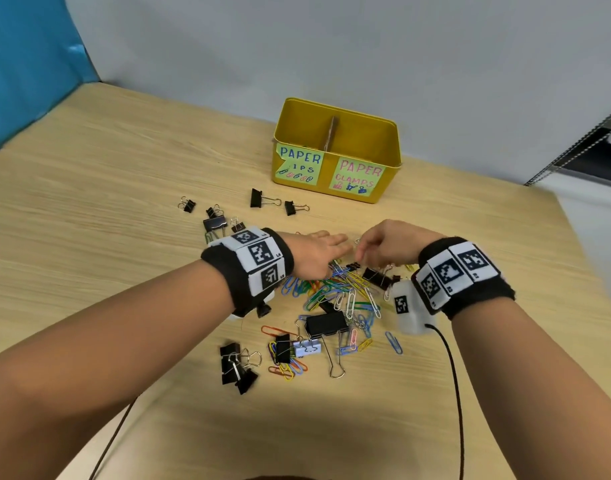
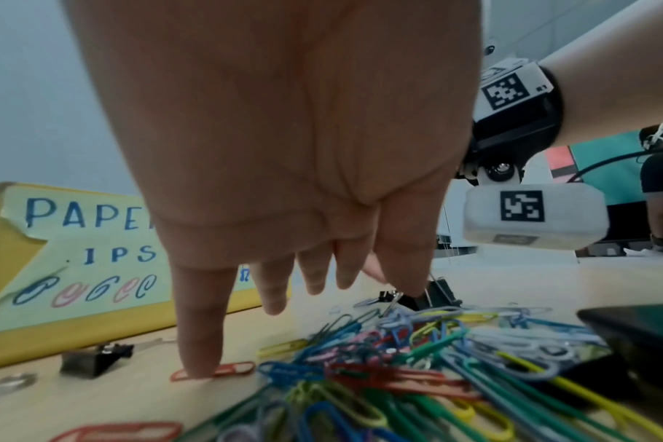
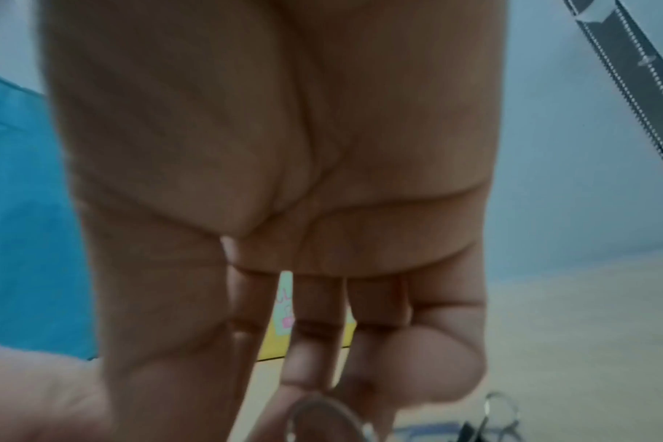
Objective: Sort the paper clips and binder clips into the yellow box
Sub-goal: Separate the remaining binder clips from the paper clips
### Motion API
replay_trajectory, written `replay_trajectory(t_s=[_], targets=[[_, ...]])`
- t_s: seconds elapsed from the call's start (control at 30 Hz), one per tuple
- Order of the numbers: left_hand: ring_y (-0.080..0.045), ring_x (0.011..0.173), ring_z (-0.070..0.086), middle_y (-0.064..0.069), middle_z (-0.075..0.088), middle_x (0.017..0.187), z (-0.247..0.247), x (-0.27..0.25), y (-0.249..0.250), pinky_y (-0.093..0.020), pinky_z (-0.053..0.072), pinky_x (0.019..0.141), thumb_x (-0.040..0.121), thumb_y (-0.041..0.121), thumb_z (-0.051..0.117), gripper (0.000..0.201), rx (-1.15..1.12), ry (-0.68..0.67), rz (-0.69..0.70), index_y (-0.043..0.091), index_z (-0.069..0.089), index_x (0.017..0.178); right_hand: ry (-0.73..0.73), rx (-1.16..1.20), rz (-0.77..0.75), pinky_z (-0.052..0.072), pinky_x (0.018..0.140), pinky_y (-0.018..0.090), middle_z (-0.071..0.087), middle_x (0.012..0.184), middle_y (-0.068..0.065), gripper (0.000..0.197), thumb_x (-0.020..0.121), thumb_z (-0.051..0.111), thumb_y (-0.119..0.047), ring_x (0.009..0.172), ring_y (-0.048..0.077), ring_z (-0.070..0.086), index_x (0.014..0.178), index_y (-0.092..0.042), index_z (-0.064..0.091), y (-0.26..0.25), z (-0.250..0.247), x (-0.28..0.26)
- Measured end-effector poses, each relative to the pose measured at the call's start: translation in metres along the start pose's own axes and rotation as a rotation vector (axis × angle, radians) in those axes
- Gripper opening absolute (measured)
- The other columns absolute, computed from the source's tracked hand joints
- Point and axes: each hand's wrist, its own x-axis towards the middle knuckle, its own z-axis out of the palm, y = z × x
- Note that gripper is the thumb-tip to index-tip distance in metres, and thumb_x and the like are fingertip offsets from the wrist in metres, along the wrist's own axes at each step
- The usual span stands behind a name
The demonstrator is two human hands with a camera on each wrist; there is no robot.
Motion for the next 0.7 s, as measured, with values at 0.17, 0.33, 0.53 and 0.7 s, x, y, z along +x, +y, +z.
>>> replay_trajectory(t_s=[0.17, 0.33, 0.53, 0.7], targets=[[-0.028, 0.147, -0.001, -0.008, -0.005, 0.159, 0.008, -0.014, 0.000, -0.039, 0.007, 0.120, 0.097, 0.029, 0.039, 0.067, 0.092, -0.080, -0.012, 0.014, 0.001, 0.150, 0.144, -0.113, 0.008, 0.041, 0.061, 0.020, 0.058, 0.082, -0.002, 0.024, 0.084, 0.059, -0.008, 0.081, 0.015, 0.054, 0.104, -0.018, 0.069, -0.006, 0.014, 0.008], [-0.023, 0.145, 0.016, -0.004, 0.010, 0.159, 0.005, -0.030, -0.009, -0.037, 0.019, 0.119, 0.096, 0.026, 0.041, 0.060, 0.025, -0.074, -0.032, 0.015, 0.014, 0.149, 0.264, -0.037, 0.048, 0.044, 0.060, 0.023, 0.059, 0.097, 0.005, 0.019, 0.085, 0.058, -0.007, 0.085, 0.019, 0.054, 0.099, -0.013, 0.069, -0.002, 0.000, 0.005], [-0.024, 0.143, 0.024, -0.006, 0.016, 0.158, 0.003, -0.024, -0.002, -0.040, 0.027, 0.116, 0.094, 0.026, 0.045, 0.065, 0.021, -0.070, -0.015, 0.015, 0.014, 0.149, 0.207, -0.198, -0.009, 0.042, 0.091, 0.027, 0.063, 0.122, 0.005, 0.030, 0.089, 0.053, -0.011, 0.111, 0.021, 0.055, 0.116, -0.016, 0.065, -0.019, 0.010, 0.016], [-0.029, 0.139, 0.031, -0.011, 0.024, 0.154, 0.001, -0.021, -0.002, -0.043, 0.032, 0.113, 0.095, 0.024, 0.045, 0.060, -0.034, 0.008, -0.052, 0.016, 0.019, 0.148, 0.385, 0.032, -0.010, 0.038, 0.085, 0.024, 0.062, 0.121, 0.006, 0.025, 0.093, 0.049, -0.009, 0.107, 0.021, 0.056, 0.106, -0.017, 0.068, -0.006, -0.005, 0.014]])
